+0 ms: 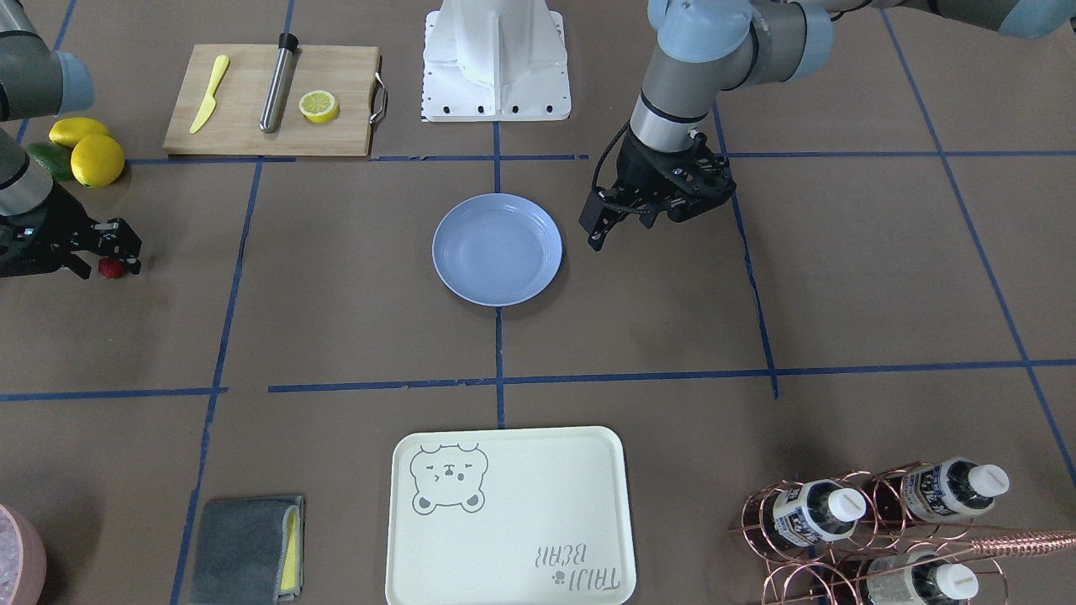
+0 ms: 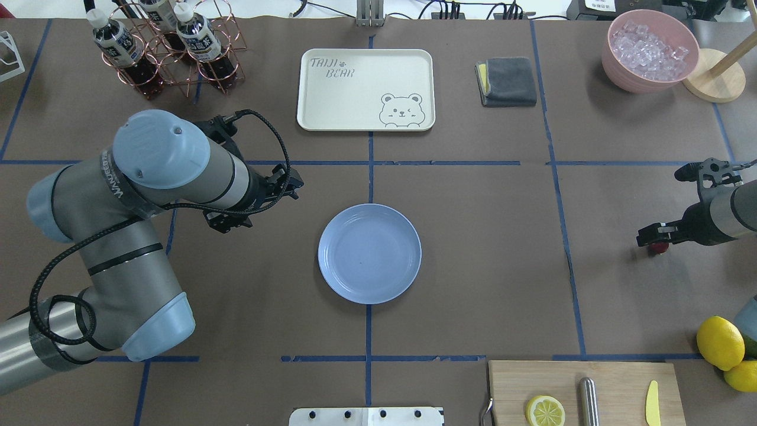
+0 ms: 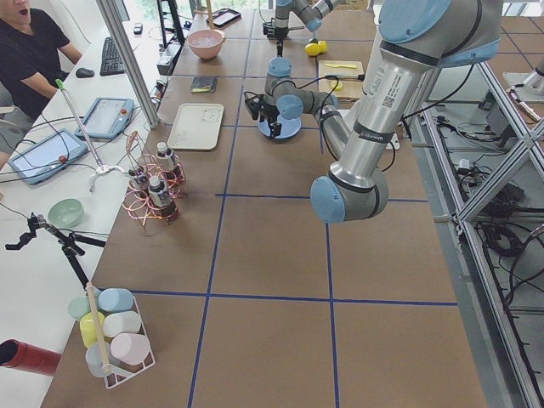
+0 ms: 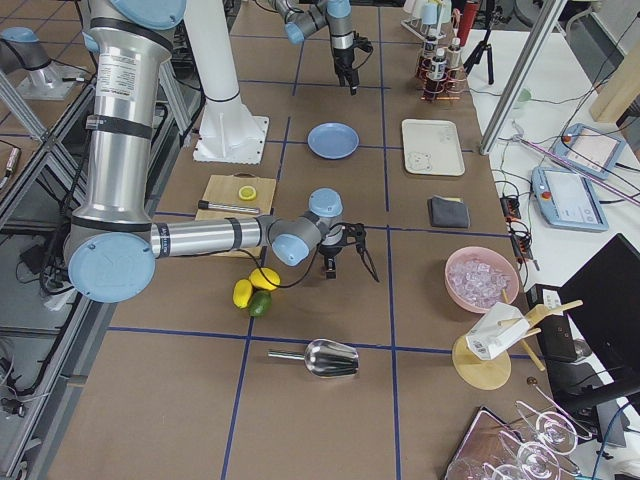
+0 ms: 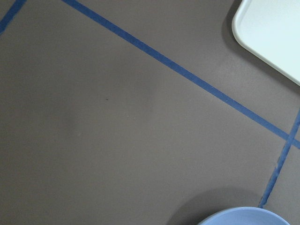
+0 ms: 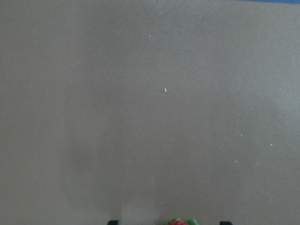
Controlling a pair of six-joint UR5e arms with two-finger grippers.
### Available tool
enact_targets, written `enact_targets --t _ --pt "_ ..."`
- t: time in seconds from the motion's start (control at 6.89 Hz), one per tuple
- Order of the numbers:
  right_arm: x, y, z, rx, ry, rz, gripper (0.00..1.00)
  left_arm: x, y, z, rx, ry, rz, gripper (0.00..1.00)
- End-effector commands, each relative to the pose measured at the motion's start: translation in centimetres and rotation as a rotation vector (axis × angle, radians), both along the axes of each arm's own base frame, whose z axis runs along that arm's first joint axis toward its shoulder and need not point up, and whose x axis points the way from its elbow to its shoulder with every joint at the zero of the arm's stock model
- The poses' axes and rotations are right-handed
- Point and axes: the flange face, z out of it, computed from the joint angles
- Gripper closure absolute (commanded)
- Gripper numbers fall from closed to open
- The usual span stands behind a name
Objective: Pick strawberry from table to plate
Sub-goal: 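Release the plate and withdraw the left gripper while the right gripper grasps the strawberry, then lift the strawberry with the right gripper and carry it over the plate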
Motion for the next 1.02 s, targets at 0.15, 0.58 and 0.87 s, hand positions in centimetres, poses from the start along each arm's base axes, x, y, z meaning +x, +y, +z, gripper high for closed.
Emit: enact_targets --t 0.15,0.58,0.87 --pt "0.1 0.0 0.0 -0.001 0.002 0.003 1.0 -0.4 -0.4 -0.2 0.002 0.003 -0.008 0.0" --pt "2.6 -1.2 -4.7 0.037 -0.081 0.037 1.0 -3.0 -2.8 0.1 0.004 -0.015 -0.053 0.0" --pt "1.6 -4.8 -14.1 0.003 -0.094 0.048 1.0 -6.1 -5.4 0.9 0.112 -0.088 -0.01 0.0"
